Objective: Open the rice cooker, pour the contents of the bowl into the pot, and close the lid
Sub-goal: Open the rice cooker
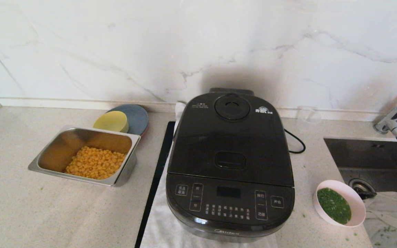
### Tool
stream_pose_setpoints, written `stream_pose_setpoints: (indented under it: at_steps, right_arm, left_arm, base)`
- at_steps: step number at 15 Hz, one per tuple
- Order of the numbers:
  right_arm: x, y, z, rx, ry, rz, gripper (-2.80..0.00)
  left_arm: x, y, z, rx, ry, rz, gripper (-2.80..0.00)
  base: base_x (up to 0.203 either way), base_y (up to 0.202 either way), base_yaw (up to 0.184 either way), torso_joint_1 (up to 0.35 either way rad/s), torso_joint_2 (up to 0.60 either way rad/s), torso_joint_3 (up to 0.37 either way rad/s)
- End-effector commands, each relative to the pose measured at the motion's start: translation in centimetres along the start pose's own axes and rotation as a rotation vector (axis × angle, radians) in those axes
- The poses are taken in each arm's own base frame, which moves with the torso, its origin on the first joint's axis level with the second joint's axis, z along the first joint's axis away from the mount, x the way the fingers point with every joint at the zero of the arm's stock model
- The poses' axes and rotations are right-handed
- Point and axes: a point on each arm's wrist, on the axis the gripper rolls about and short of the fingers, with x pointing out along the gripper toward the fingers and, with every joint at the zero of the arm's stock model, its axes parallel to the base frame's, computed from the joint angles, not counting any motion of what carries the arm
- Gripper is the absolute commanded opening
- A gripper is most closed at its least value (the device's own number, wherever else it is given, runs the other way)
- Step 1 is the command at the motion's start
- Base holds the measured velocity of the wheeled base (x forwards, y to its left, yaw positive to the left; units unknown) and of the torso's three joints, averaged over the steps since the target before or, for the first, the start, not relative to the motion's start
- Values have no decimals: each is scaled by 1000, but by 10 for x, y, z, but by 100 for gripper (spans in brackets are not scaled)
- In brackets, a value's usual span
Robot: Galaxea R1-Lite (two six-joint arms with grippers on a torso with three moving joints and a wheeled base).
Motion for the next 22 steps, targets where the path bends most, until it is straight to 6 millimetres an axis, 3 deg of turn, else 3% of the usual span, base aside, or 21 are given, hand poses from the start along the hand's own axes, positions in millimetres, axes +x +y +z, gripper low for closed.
stream_pose_setpoints:
  at_steps: [1, 17, 19, 21, 22]
  right_arm:
    - [0, 0, 0, 1, 1, 0, -280]
    - [0, 0, 0, 1, 0, 1, -280]
    - [0, 0, 0, 1, 1, 0, -280]
    - [0, 0, 0, 1, 1, 1, -280]
    - [0, 0, 0, 1, 1, 1, -280]
  left_arm:
    - [1, 0, -2, 0, 7, 0, -280]
    - [0, 0, 1, 63, -5, -7, -280]
    - [-12, 0, 33, 37, -102, -9, -280]
    - [-30, 0, 86, 20, -186, -38, -280]
    - [-28, 0, 106, 8, -171, -59, -280]
  base:
    - [0, 0, 0, 0, 0, 0]
    - [0, 0, 0, 0, 0, 0]
    - [0, 0, 0, 0, 0, 0]
    - [0, 0, 0, 0, 0, 0]
    - [0, 0, 0, 0, 0, 0]
